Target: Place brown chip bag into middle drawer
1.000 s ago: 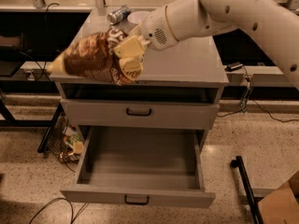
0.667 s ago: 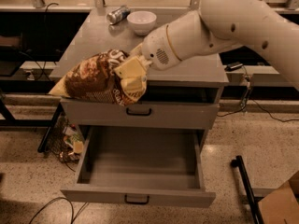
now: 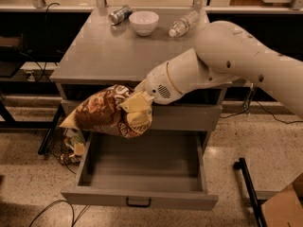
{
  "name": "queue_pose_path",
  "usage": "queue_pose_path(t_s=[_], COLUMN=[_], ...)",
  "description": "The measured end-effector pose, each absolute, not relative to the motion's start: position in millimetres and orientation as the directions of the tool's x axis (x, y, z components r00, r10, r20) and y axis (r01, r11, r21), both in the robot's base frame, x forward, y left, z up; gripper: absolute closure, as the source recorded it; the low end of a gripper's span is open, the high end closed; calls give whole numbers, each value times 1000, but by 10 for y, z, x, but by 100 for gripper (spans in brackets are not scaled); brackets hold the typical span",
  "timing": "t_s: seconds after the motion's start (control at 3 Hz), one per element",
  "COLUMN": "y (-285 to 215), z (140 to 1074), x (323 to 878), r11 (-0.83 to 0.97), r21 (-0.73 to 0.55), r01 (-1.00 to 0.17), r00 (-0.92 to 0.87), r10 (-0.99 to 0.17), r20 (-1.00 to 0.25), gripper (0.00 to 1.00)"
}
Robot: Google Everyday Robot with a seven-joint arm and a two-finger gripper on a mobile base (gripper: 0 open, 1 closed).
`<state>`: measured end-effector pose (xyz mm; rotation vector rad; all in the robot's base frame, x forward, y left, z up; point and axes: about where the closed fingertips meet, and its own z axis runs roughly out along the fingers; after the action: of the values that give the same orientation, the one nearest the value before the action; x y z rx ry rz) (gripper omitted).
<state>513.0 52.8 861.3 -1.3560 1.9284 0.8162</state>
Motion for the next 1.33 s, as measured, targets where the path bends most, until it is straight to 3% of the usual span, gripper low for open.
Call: queue_pose_path(t_s=[0.33,1.33], y=[514,27], z=[8373,6321], x=[5104,4861], r11=[275,365], r21=[148,321], r01=[-950,-874], r00=[-285,-484], r10=[-567,-595], r20=[-773,-642], gripper=[100,100])
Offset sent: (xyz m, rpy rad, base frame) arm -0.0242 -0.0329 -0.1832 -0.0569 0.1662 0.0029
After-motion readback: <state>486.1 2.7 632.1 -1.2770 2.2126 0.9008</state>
